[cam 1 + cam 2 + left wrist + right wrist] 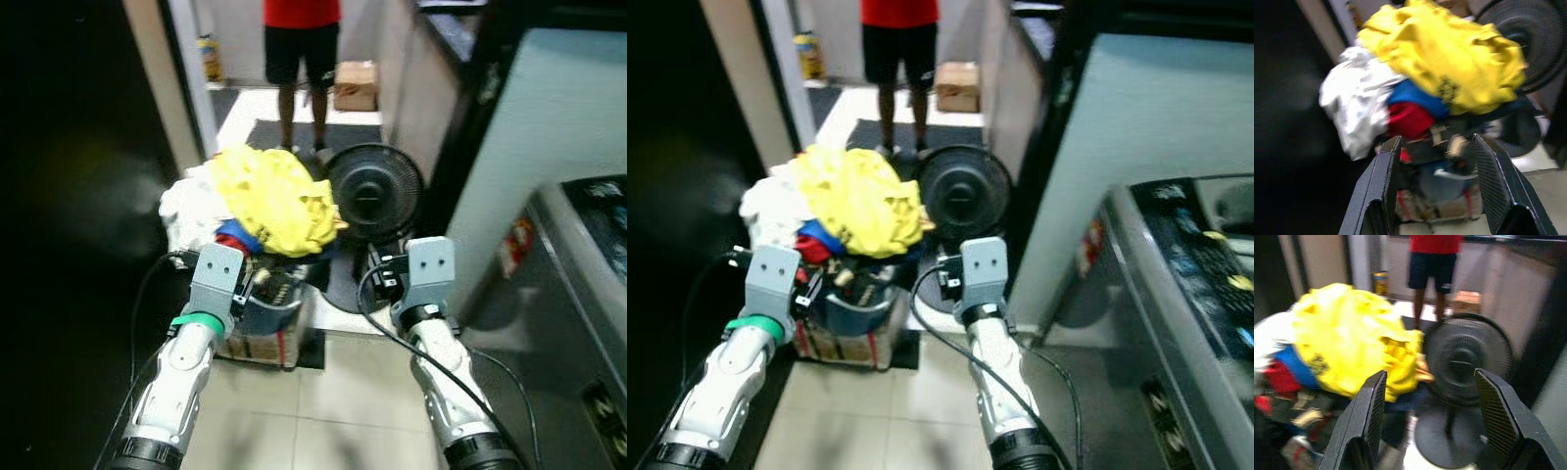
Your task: Clothes washing
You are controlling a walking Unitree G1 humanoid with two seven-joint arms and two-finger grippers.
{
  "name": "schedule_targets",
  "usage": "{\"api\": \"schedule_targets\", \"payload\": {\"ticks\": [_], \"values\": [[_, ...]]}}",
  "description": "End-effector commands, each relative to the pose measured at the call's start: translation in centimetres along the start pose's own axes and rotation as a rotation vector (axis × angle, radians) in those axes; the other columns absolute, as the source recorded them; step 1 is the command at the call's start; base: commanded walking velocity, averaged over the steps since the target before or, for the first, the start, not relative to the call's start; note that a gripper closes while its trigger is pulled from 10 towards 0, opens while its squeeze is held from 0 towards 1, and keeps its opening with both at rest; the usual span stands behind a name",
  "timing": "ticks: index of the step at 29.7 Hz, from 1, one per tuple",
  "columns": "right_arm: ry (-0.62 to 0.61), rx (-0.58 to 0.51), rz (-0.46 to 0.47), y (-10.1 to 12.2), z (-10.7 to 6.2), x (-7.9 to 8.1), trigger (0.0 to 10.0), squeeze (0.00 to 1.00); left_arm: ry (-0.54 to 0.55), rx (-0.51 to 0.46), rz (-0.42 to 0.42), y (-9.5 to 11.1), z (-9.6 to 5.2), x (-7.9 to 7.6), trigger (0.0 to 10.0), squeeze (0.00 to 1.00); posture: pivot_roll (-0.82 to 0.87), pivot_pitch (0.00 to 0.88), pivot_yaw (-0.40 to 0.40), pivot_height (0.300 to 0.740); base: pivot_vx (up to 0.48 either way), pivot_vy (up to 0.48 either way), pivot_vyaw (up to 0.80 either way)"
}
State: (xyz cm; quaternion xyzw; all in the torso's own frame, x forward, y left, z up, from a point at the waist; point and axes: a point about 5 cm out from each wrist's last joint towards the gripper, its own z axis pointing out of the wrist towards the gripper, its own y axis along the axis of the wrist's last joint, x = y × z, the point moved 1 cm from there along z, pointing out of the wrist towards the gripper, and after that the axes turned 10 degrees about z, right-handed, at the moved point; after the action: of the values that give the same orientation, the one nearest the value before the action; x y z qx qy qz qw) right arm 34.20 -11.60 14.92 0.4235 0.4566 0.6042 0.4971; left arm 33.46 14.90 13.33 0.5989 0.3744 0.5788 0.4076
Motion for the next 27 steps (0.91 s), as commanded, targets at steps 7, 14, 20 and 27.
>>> {"api": "schedule_targets", "payload": {"ticks": [7,14,20,27], "values": [[0.000,0.020,-0.027,-0.5,-0.4,-0.2,10.0,0.00,0.022,0.032,-0.007,-0.6,0.2,0.3,10.0,0.00,-0.02,0.049,0.064,0.740,0.480,0.000,0.69],[-0.019,0.017,0.017,-0.5,-0.4,-0.4,10.0,0.00,0.023,0.030,-0.008,-0.5,0.2,0.2,10.0,0.00,-0.02,0.053,0.064,0.740,0.480,0.000,0.46],[-0.042,0.029,0.053,-0.7,-0.4,-0.9,10.0,0.00,0.016,0.024,-0.012,-0.5,0.2,0.1,10.0,0.00,-0.01,0.054,0.064,0.740,0.454,0.000,0.00],[-0.076,0.042,0.053,-0.9,-0.5,-1.7,10.0,0.00,-0.001,0.023,-0.012,-0.4,0.3,-0.2,10.0,0.00,-0.02,0.057,0.073,0.740,0.187,0.000,-0.63]]}}
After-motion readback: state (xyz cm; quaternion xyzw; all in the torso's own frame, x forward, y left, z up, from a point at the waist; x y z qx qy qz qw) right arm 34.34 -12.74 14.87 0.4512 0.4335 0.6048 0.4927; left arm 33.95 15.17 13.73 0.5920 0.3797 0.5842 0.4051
